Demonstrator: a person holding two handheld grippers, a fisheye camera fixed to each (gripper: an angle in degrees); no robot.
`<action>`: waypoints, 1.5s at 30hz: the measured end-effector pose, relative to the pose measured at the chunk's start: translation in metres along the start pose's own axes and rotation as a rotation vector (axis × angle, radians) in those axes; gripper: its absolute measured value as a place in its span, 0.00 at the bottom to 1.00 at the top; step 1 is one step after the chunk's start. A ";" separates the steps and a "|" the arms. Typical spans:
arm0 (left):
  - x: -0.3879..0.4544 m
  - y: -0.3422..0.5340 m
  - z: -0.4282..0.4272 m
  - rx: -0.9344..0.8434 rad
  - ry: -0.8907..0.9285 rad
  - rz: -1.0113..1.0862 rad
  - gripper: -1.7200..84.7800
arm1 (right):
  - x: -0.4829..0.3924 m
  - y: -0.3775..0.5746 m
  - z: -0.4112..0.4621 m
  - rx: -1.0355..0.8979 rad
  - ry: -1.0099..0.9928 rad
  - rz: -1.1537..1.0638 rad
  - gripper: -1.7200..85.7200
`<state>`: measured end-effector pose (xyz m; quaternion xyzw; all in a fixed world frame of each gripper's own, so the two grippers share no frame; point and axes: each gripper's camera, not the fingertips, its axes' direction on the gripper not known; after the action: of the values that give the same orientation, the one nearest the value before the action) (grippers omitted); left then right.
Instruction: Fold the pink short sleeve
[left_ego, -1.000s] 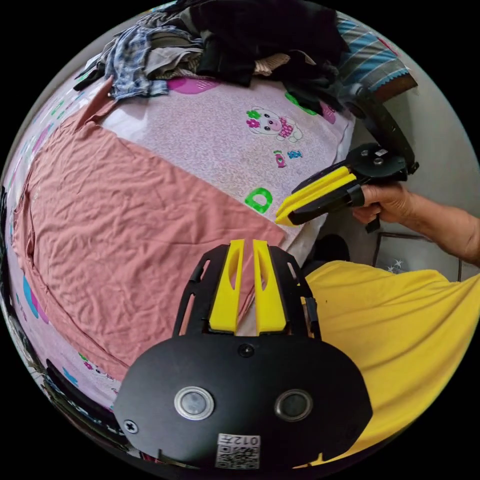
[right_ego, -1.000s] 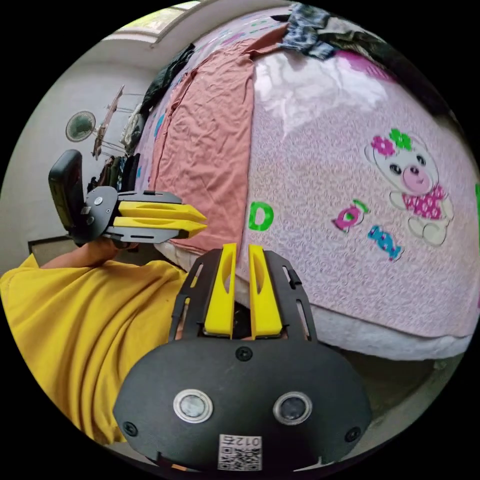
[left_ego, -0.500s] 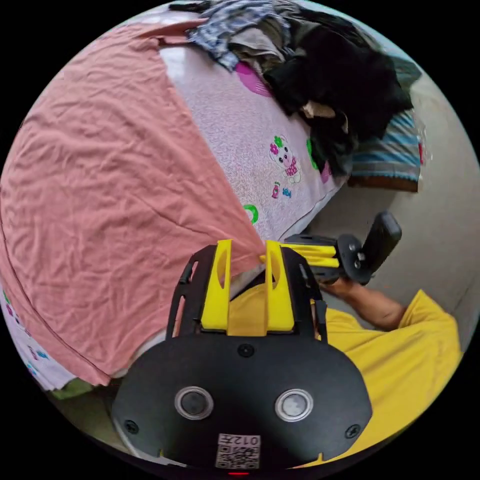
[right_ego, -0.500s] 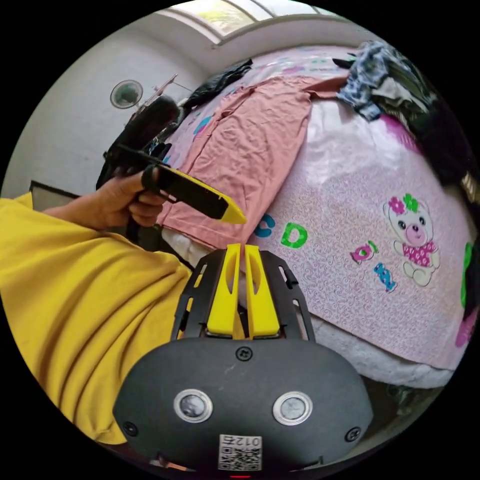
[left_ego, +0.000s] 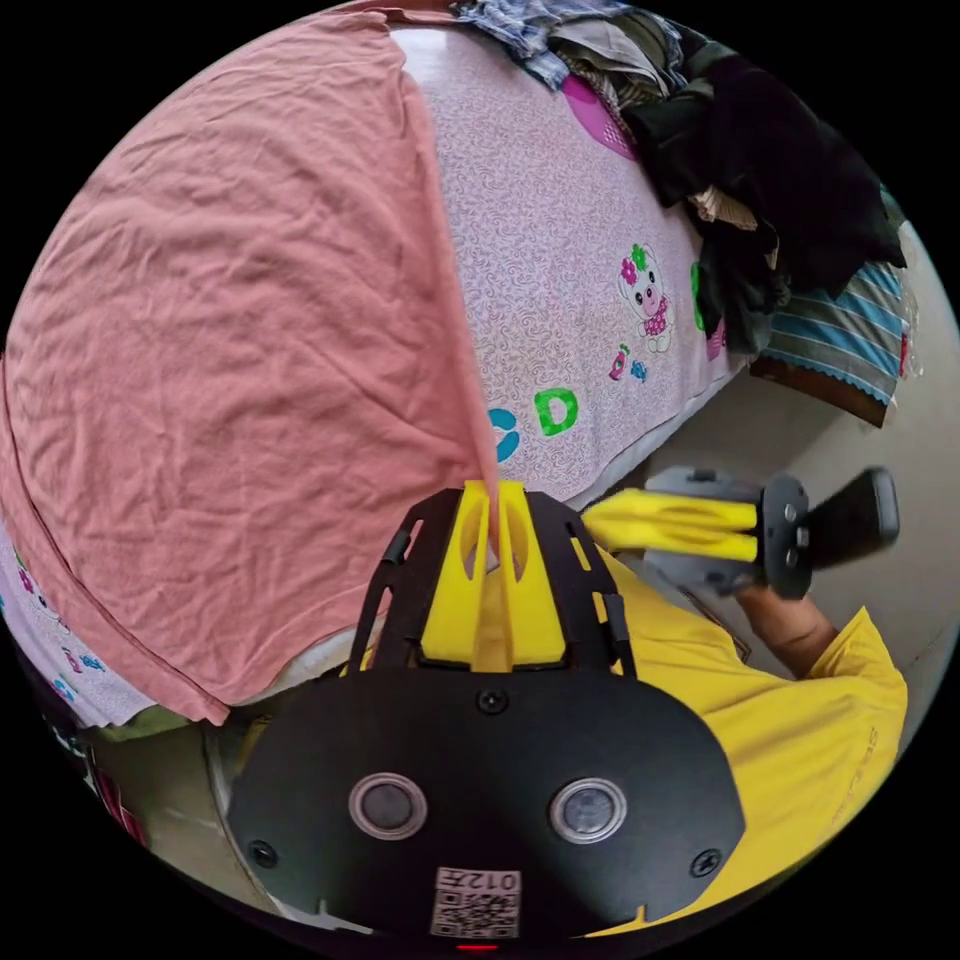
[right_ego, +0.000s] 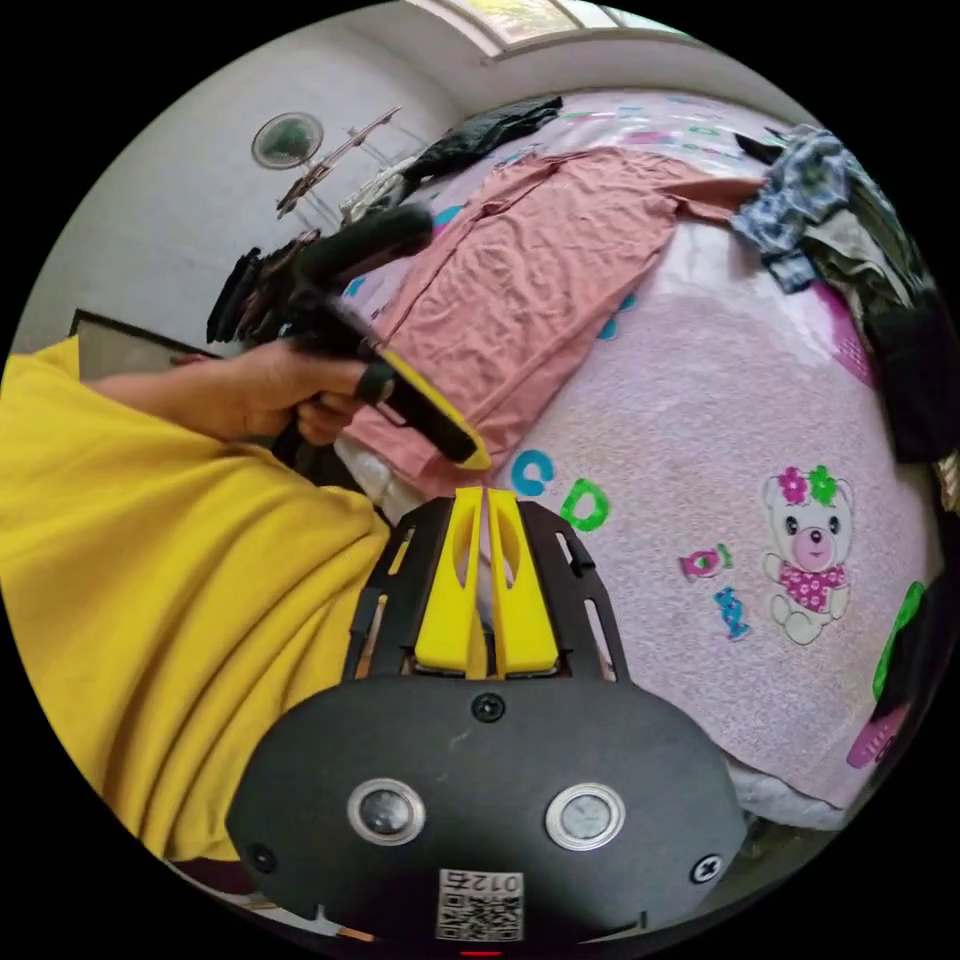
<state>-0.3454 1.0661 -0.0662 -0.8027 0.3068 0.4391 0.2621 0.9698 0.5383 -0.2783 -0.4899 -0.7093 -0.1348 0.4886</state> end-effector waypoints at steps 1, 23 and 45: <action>-0.004 0.000 -0.002 -0.003 0.009 -0.002 0.04 | 0.021 -0.009 -0.017 0.044 0.014 0.053 0.04; -0.102 0.059 -0.073 -0.039 0.197 0.148 0.03 | 0.208 -0.258 0.007 0.753 -0.625 1.211 0.04; -0.248 0.237 -0.120 0.318 0.493 -0.149 0.03 | -0.202 -0.535 0.203 -0.077 0.738 -0.309 0.05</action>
<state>-0.5569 0.8883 0.1697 -0.8542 0.3665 0.1571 0.3337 0.4222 0.3018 -0.3893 -0.3143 -0.5459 -0.4001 0.6656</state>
